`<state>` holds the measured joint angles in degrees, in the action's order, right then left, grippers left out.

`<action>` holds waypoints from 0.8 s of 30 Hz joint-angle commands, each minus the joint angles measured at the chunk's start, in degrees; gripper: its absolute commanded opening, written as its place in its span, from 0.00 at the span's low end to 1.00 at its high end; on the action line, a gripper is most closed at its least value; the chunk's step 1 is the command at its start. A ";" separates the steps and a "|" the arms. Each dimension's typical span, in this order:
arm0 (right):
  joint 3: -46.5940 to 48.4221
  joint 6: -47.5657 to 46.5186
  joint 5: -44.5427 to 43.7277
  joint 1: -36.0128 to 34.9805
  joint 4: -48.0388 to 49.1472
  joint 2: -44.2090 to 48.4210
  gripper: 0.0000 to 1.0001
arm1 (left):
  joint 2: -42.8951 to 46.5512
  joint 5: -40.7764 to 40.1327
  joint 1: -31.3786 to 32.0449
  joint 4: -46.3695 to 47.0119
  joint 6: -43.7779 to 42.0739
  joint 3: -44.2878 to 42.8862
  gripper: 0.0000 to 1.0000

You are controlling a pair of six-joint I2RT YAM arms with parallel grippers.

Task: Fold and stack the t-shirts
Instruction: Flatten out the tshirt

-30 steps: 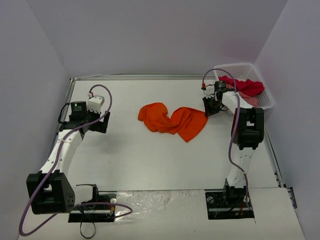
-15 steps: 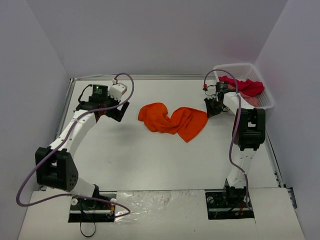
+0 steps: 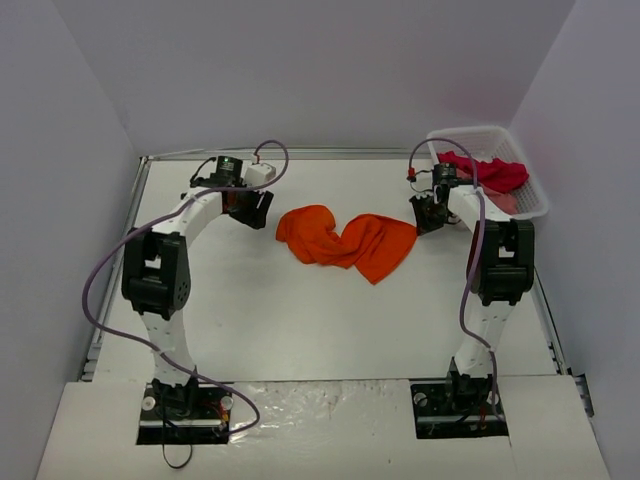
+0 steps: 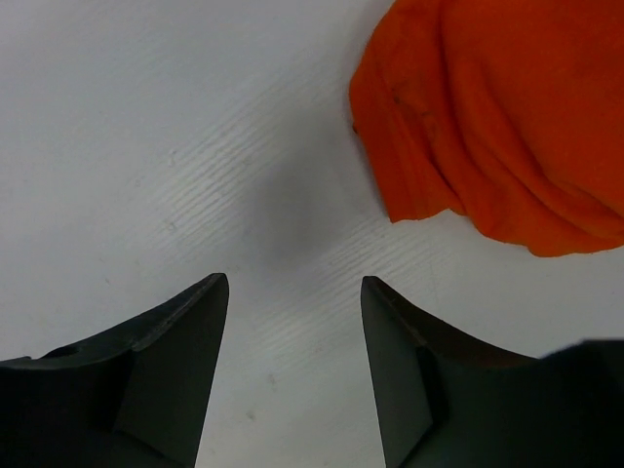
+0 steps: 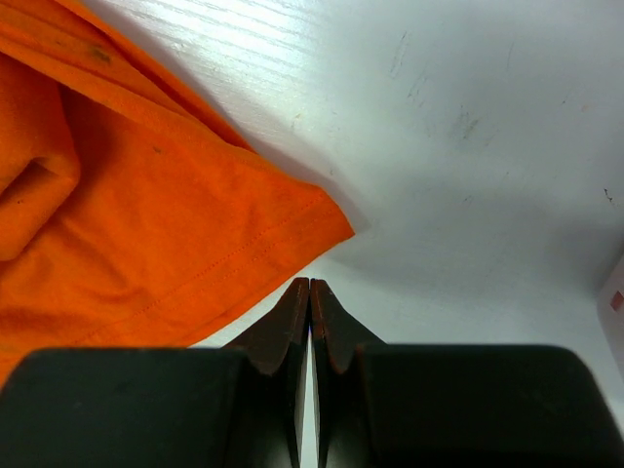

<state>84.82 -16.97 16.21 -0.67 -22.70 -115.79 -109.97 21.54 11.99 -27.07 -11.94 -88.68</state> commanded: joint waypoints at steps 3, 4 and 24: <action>-0.79 -0.61 -1.18 0.40 -0.77 2.50 0.00 | -1.82 3.33 1.72 -2.02 0.78 -4.47 0.54; -0.88 -0.61 -1.18 0.40 -0.59 2.32 0.00 | -3.04 3.59 1.81 -2.28 1.04 -5.70 0.54; -2.73 -1.31 -2.14 0.40 1.43 1.00 0.00 | -16.06 8.43 3.39 -6.50 4.21 -19.94 0.45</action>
<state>82.89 -17.58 15.11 -0.67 -20.73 -115.79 -126.50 28.03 14.52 -31.22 -8.47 -105.16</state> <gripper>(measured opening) 0.001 0.457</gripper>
